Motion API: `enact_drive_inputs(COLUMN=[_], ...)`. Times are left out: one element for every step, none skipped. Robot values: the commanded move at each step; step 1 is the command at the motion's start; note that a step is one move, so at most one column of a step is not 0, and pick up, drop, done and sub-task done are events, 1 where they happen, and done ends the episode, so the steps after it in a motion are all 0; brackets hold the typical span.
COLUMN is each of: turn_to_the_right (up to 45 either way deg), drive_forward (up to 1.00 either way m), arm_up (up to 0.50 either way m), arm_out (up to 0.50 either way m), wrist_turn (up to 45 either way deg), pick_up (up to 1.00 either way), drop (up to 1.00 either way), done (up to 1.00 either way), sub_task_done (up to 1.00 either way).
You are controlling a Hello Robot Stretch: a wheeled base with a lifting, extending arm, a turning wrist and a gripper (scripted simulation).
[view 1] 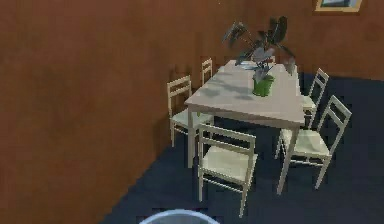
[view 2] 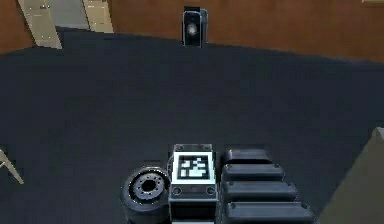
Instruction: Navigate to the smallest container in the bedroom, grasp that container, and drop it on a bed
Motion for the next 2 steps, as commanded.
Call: enact_drive_inputs(turn_to_the_right=[-45.0, -45.0], drive_forward=[0.00, 0.00], arm_up=[0.00, 0.00], arm_out=[0.00, 0.00], wrist_turn=[0.0, 0.0], pick_up=[0.00, 0.00], drop=[0.00, 0.00], done=[0.00, 0.00], sub_task_done=[0.00, 0.00])
